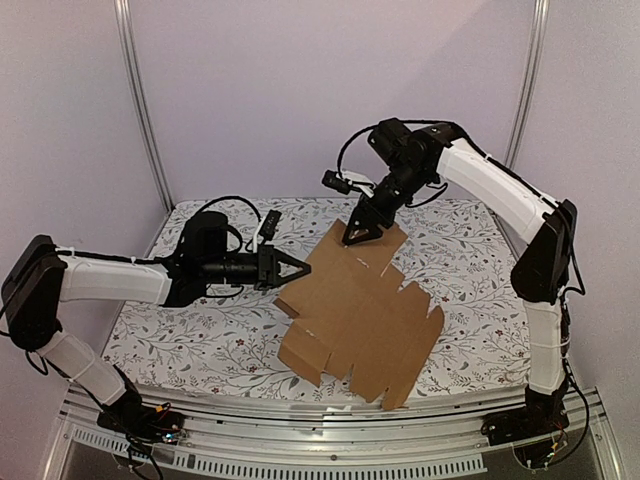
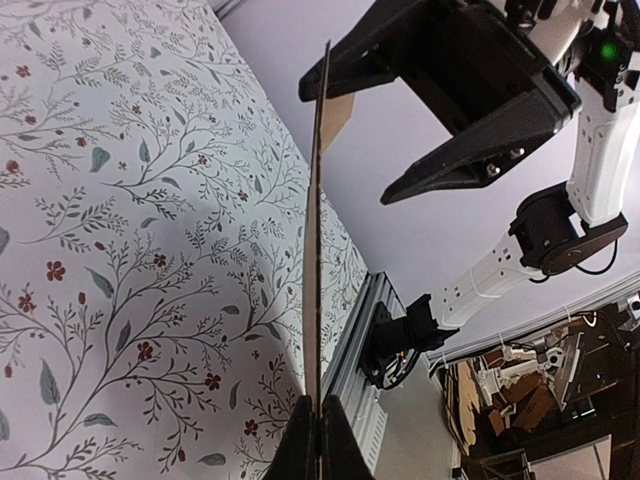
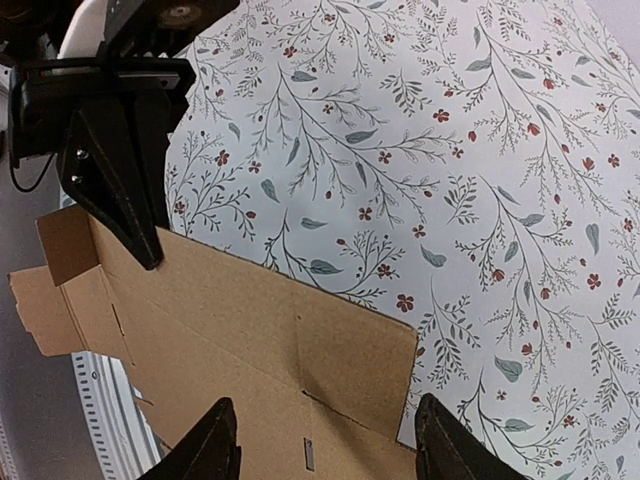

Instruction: Fold the paper box

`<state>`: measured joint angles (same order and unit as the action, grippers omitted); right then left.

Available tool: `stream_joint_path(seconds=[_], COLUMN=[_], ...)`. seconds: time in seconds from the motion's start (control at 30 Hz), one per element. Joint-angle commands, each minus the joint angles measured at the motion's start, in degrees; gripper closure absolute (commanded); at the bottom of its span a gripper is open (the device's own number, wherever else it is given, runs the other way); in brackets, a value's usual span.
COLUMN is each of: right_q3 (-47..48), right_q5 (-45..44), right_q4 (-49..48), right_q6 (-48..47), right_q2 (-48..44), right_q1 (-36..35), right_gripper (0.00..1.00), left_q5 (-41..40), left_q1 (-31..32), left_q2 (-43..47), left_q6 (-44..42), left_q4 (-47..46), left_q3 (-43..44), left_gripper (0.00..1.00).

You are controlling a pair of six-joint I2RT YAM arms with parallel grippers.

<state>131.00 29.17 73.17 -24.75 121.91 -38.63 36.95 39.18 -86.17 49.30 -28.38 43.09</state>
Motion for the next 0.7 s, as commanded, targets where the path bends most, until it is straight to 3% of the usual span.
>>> stream_joint_path(seconds=[0.0, 0.27, 0.5, 0.67], right_q3=[1.3, 1.4, 1.4, -1.6], right_q5=[-1.1, 1.0, 2.0, -1.6], right_q4=[-1.4, -1.0, -0.3, -0.8], right_q6=[-0.4, -0.4, -0.1, -0.6], right_q2=[0.2, 1.5, 0.2, -2.4], right_q1=[-0.3, -1.1, -2.4, -6.0], right_gripper=[0.41, 0.46, 0.74, 0.8], left_q5=[0.7, 0.4, -2.6, -5.3], left_q1=[0.9, 1.3, 1.3, 1.3], left_q2=[0.8, 1.1, 1.2, 1.3], left_q6=[-1.3, -1.9, -1.7, -0.4], left_q4=[-1.3, -0.9, 1.1, 1.2], left_q3=[-0.6, -0.8, -0.6, -0.3], left_gripper=[1.0, 1.0, 1.0, 1.0])
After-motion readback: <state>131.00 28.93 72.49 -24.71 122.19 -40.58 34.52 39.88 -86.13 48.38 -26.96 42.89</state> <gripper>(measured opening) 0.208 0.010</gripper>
